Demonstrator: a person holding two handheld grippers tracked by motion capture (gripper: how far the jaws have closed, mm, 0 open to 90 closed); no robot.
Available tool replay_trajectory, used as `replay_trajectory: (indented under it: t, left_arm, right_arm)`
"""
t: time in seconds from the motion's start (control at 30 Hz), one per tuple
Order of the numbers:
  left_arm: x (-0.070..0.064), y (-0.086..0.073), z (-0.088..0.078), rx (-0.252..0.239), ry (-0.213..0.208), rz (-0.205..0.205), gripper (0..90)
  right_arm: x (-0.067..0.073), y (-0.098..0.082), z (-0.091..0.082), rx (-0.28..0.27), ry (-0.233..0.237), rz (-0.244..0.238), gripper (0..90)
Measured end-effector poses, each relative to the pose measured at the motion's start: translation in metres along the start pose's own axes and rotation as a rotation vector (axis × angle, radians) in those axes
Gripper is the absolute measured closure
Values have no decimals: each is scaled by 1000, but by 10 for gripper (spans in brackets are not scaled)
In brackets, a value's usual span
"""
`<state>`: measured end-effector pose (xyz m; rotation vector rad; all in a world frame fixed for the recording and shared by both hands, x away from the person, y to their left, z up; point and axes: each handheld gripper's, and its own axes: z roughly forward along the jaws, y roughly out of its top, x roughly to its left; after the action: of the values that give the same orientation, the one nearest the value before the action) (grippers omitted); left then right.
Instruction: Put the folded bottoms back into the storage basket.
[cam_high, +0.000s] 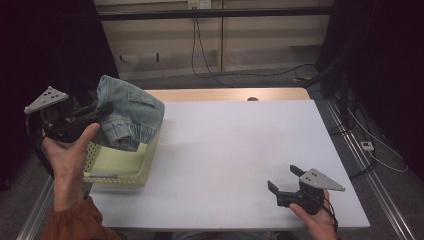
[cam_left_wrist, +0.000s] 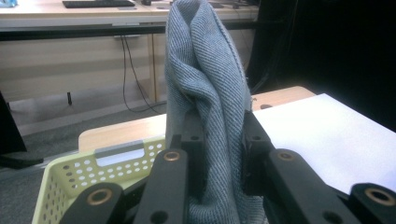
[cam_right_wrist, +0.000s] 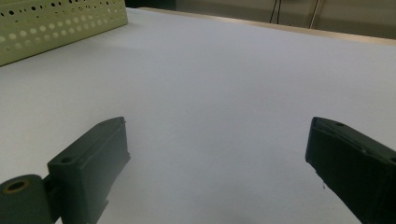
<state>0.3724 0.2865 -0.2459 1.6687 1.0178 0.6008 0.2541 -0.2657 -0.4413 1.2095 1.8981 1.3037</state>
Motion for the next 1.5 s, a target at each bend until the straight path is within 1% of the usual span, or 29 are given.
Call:
replay_trajectory:
  t: [0.13,0.37,0.47,0.6,0.73,1.03,1.13,1.27,1.33,1.4,1.47,1.5]
  left_arm:
    - [8,-3,1,14,11,-14,762]
    - [22,-12,7,46,21,-58,762]
    - [28,-16,11,68,24,-65,762]
    - [34,-20,14,79,38,-77,761]
    - [40,-24,17,103,49,-91,761]
    - [50,-33,24,198,73,-109,760]
    - [52,-34,25,240,79,-114,759]
    - [52,-36,31,286,53,-116,758]
    - [53,-38,35,289,36,-125,757]
    - [54,-39,39,294,29,-129,755]
    - [55,-41,43,299,31,-131,753]
    - [57,-42,44,300,32,-139,751]
  right_arm:
    - [0,0,0,2,1,1,61]
    - [0,0,0,0,2,0,61]
    - [0,0,0,2,3,-4,61]
    - [1,0,1,4,4,1,61]
    - [0,0,0,3,3,1,61]
    - [0,0,0,1,5,-1,61]
    - [0,0,0,3,5,-2,61]
    - [1,0,1,3,5,-1,61]
    - [1,0,1,4,6,0,61]
    - [1,0,1,3,6,-2,61]
    - [1,0,1,4,5,1,61]
    - [0,0,1,4,5,0,61]
